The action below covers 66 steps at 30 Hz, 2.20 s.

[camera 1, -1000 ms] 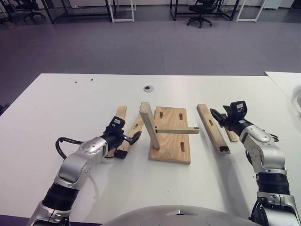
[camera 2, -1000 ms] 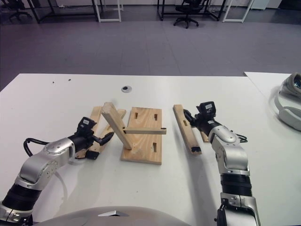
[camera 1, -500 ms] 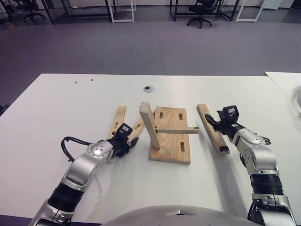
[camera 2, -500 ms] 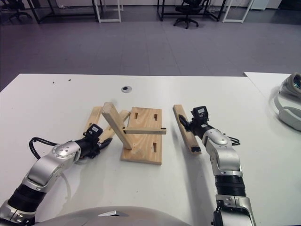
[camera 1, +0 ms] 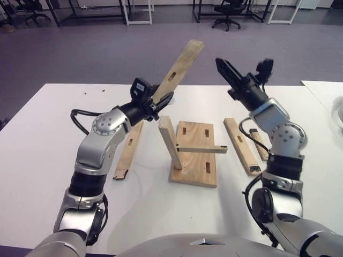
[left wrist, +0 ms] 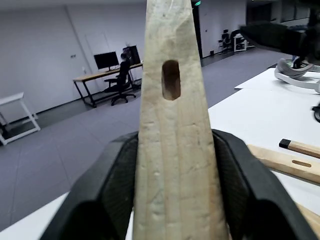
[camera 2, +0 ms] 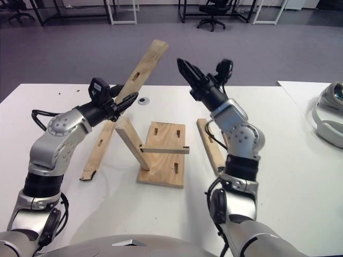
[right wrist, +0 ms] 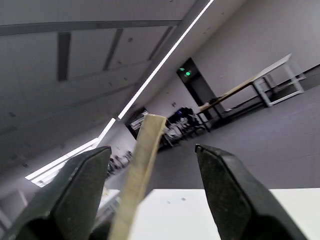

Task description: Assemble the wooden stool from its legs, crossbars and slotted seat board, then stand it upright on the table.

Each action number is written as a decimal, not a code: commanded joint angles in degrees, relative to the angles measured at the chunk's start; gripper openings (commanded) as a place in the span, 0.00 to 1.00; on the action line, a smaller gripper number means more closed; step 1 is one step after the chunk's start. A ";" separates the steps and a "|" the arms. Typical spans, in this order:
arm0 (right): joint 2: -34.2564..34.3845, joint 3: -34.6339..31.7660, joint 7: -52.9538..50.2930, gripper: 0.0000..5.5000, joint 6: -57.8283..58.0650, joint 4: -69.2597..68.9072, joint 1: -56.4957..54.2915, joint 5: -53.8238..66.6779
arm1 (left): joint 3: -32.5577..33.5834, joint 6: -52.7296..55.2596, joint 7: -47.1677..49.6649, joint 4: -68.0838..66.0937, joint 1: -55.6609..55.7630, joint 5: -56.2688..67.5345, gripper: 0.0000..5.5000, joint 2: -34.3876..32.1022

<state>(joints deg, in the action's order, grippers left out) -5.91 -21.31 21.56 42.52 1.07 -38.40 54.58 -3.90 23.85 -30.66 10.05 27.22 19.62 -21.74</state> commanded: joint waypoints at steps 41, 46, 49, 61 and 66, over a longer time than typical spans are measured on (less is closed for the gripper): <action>-9.49 -10.62 -34.01 0.18 2.74 -31.08 48.40 29.22 | -6.98 0.54 4.98 5.37 -30.48 -20.92 0.97 -2.50; -13.80 -8.56 -34.64 0.18 2.80 -30.49 49.99 33.54 | -7.99 1.57 5.19 5.51 -29.71 -21.06 0.97 -1.12; -16.60 -8.97 -34.70 0.18 1.42 -29.36 50.14 31.32 | -7.83 2.17 5.17 5.74 -29.73 -20.95 0.97 -0.93; -18.05 -2.68 -35.78 0.18 -8.06 -37.10 47.23 14.66 | -7.42 4.84 5.65 8.33 -28.69 -18.18 0.97 3.04; -21.49 8.40 -34.66 0.18 -6.03 -43.68 48.94 0.05 | -7.36 7.43 5.85 11.06 -27.72 -16.54 0.97 4.79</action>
<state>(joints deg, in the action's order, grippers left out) -24.48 -18.81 -13.01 33.00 -41.61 8.67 62.71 -11.52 29.69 -25.53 19.11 -1.62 1.95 -17.85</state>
